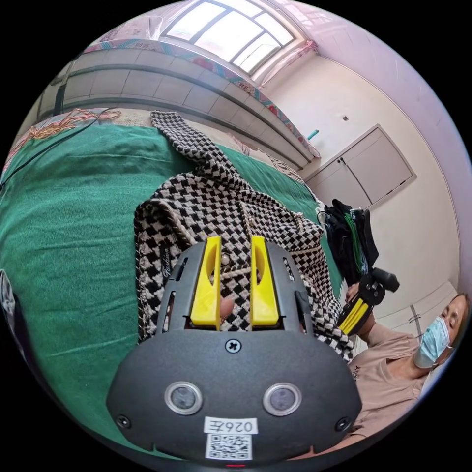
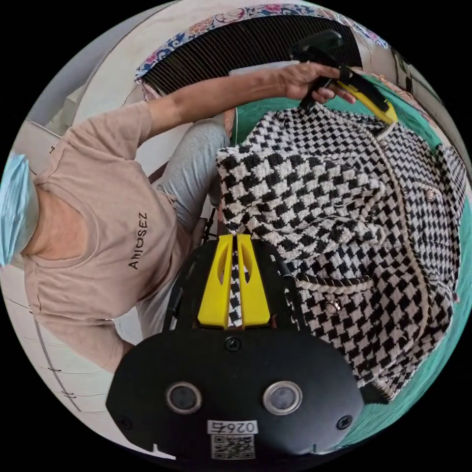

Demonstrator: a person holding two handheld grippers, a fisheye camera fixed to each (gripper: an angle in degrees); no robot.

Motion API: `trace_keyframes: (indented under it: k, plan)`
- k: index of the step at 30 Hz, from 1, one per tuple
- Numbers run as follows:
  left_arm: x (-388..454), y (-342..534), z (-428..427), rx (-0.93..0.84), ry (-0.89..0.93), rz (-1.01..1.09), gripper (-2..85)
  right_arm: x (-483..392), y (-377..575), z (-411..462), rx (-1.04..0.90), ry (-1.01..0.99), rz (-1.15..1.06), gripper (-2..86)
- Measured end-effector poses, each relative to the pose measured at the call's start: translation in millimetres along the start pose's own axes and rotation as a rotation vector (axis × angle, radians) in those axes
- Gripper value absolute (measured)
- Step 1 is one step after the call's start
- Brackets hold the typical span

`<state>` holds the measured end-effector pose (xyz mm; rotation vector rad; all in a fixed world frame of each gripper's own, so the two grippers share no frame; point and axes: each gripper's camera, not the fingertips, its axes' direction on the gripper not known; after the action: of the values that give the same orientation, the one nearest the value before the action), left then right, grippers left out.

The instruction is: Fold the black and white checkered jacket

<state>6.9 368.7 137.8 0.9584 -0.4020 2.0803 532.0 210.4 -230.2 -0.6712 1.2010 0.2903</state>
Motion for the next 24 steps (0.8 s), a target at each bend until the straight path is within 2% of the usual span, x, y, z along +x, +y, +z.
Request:
trace_keyframes:
  k: [3,6,9,12,14,15,16,18,20,21,24]
  plan:
    - [21,20,21,-0.052,0.011,0.041,8.9,-4,13,-43,0.212,0.027,0.032,-1.2]
    - [41,34,48,-0.107,0.029,0.087,8.3,7,24,-74,0.451,0.069,0.174,-1.3]
    - [61,37,82,-0.223,0.096,0.146,7.8,10,15,-79,0.510,0.169,0.276,-1.3]
    - [76,37,116,-0.338,0.086,0.181,7.3,0,-14,-70,0.547,0.360,0.323,-1.3]
    - [80,36,121,-0.343,0.057,0.194,6.3,5,-41,-53,0.502,0.434,0.374,-1.3]
    - [79,34,121,-0.340,0.064,0.187,6.2,14,-62,-36,0.401,0.446,0.410,-1.2]
    - [78,34,120,-0.332,0.065,0.179,6.1,26,-83,-15,0.245,0.413,0.440,-1.1]
    - [69,36,112,-0.291,0.050,0.138,5.5,35,-105,10,0.068,0.340,0.454,-1.0]
    - [60,37,101,-0.248,0.022,0.106,4.9,21,-117,3,-0.015,0.300,0.381,-0.9]
    - [55,38,92,-0.215,0.010,0.091,4.8,13,-122,3,-0.135,0.203,0.340,-0.9]
    - [39,35,69,-0.093,-0.035,0.034,4.9,-15,-114,-6,-0.222,0.167,0.297,-1.0]
